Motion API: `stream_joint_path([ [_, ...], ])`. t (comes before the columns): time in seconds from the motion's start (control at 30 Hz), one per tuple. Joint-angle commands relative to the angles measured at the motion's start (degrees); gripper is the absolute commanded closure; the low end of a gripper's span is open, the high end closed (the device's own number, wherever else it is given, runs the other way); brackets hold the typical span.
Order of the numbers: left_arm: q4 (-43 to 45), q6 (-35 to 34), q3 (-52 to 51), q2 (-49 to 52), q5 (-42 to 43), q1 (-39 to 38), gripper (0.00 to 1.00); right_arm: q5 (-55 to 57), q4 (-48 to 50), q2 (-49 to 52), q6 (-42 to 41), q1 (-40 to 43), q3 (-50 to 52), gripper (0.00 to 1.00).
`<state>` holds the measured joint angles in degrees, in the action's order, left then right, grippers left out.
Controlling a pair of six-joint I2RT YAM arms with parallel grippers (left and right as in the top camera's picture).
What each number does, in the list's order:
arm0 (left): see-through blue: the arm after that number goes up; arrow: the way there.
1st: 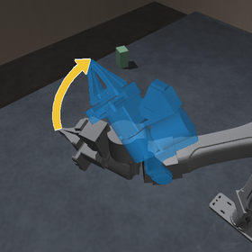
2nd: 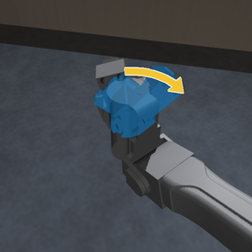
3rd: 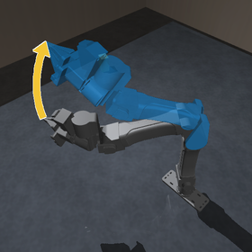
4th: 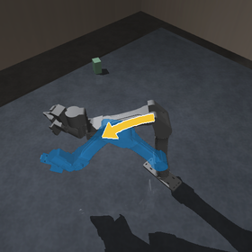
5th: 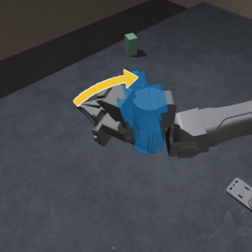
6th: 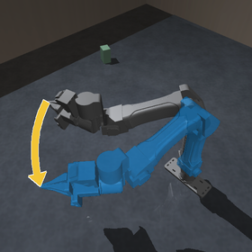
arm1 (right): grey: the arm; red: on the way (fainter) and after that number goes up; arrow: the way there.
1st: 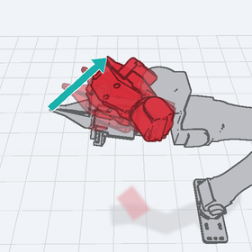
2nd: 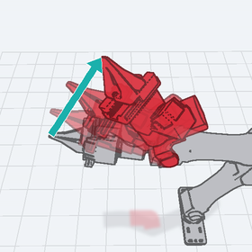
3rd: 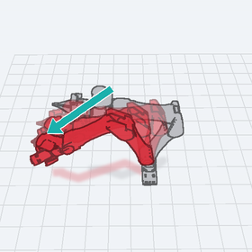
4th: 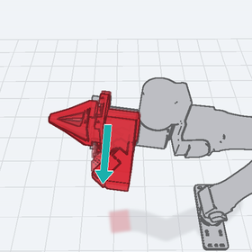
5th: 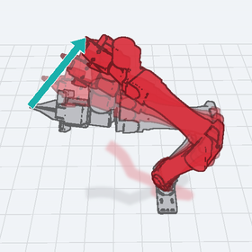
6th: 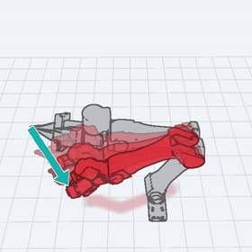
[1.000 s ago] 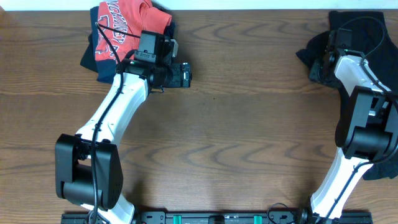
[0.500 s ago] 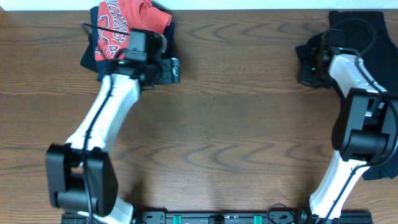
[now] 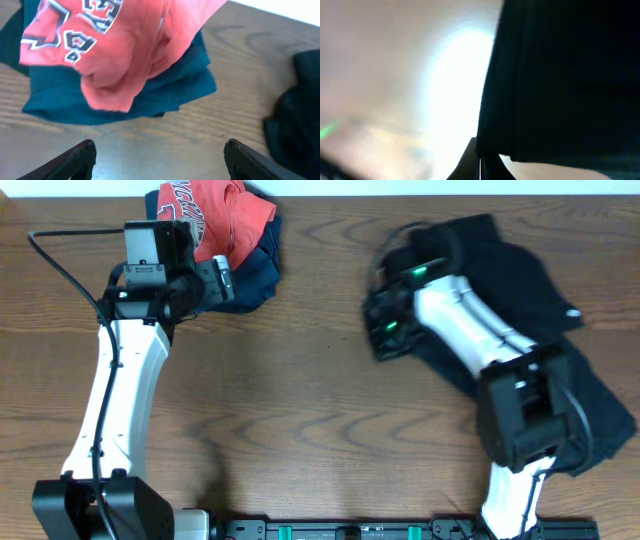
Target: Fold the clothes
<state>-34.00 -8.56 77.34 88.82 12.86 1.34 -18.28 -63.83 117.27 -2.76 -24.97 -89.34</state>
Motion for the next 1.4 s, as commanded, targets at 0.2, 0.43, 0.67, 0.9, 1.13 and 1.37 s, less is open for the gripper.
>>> stream_joint_path([
  [0.2,-1.77,1.46,1.01,-0.5,-2.45,3.23,0.16,-12.66,-5.03,-9.14,9.46,-17.4,0.11,0.99],
  [0.43,-1.79,1.42,1.01,-0.5,-2.43,3.48,0.17,3.93,-5.03,-19.08,-0.26,-17.53,0.11,0.47],
  [0.67,-3.13,1.44,0.94,-0.48,-0.22,1.6,0.16,16.33,-3.58,-24.06,-5.9,-4.57,0.11,0.32],
  [0.9,-2.82,12.02,0.79,0.31,-0.48,-9.9,0.17,16.98,0.57,-21.0,-5.97,12.24,0.11,0.3],
  [1.13,-0.87,11.3,0.76,5.09,-0.5,-18.93,0.17,17.31,4.59,-14.25,-2.73,20.92,0.11,0.35],
  [1.37,0.31,8.44,0.76,12.63,-0.52,-23.93,0.2,17.25,7.67,-5.05,-2.99,24.24,0.13,0.32],
])
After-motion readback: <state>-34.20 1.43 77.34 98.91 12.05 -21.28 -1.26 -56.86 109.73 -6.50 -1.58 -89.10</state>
